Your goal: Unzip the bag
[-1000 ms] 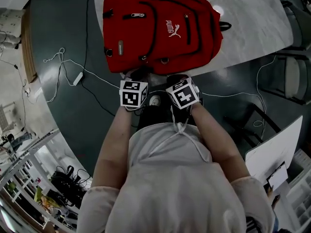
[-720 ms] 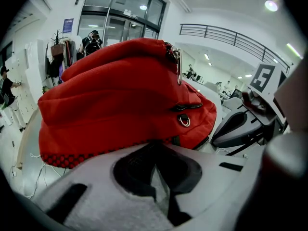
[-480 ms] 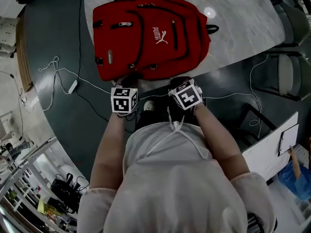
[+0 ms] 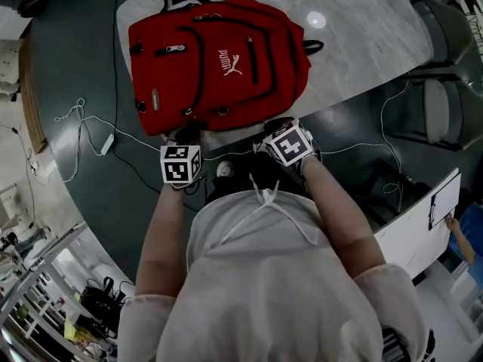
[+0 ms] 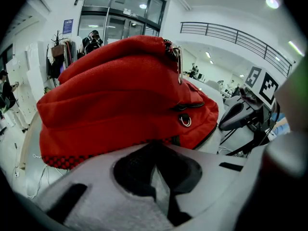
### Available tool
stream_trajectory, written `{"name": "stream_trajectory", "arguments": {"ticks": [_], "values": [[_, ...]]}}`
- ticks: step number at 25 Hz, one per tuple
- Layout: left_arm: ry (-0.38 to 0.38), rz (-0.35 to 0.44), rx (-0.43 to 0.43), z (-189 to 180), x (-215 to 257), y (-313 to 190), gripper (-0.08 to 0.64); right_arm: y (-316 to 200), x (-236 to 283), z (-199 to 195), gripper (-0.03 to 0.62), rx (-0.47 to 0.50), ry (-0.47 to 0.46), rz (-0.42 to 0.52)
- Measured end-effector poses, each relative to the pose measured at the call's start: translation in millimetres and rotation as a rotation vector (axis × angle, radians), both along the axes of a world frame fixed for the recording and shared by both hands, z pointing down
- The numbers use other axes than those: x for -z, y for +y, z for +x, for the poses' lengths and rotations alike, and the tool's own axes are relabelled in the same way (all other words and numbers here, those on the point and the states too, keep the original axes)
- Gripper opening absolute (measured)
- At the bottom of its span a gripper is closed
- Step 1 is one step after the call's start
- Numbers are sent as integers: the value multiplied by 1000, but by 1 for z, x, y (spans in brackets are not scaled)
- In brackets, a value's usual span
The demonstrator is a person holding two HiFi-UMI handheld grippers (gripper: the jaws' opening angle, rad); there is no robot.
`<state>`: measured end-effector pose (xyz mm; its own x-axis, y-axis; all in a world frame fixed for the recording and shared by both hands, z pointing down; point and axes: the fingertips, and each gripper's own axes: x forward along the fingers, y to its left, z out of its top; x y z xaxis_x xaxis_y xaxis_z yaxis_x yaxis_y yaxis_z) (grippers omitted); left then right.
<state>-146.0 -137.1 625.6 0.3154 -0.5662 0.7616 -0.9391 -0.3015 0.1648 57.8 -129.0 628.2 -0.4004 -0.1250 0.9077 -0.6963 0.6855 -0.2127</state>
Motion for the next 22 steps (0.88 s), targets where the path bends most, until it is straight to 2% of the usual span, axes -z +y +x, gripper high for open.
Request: {"name": "stream_trajectory", "arguments": {"ticks": [5, 10, 17, 22], "values": [[-9, 1, 9, 1, 0, 0, 20, -9, 0, 21, 28, 20, 16, 16], [-63, 26, 19, 0, 1, 1, 20, -16, 1, 37, 28, 29, 22, 11], [-93, 45, 30, 0, 1, 0, 20, -30, -1, 62, 28, 37, 13, -7], [-134, 65, 37, 0, 3, 0, 20, -37, 0, 73, 28, 83, 21, -12]]}}
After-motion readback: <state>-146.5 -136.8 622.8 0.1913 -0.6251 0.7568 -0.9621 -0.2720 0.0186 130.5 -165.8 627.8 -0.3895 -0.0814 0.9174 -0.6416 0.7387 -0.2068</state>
